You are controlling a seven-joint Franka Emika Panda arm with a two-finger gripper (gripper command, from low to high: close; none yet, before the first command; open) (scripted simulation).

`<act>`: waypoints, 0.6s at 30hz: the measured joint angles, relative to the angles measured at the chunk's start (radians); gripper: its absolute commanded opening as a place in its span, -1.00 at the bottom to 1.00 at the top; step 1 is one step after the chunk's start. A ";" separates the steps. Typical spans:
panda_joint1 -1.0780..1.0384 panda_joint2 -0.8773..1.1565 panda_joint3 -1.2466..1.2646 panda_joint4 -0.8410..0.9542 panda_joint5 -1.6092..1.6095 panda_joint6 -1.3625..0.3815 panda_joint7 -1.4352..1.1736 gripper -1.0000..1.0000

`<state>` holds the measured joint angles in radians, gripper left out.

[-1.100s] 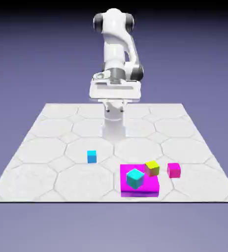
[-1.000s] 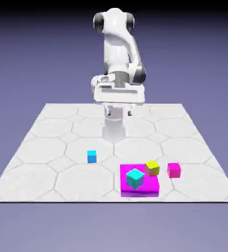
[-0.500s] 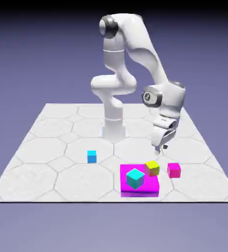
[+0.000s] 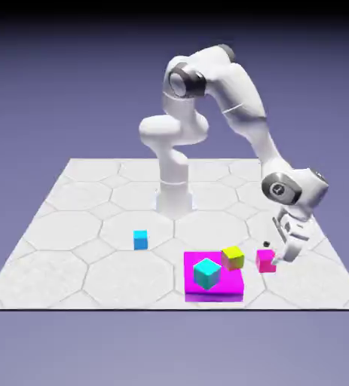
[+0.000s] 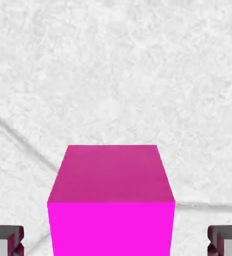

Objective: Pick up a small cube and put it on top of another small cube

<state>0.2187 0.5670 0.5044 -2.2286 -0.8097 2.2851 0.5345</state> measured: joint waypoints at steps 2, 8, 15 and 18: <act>-0.009 -0.036 0.026 0.001 0.041 -0.029 -0.026 -1.00; -0.016 -0.173 -0.015 0.046 0.245 -0.105 -0.154 -1.00; -0.047 -0.290 -0.268 0.149 0.404 -0.210 -0.376 -1.00; -0.086 -0.332 -0.330 0.175 0.415 -0.281 -0.465 -1.00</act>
<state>0.1323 0.2348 0.1749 -2.0532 -0.3945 2.0046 0.0698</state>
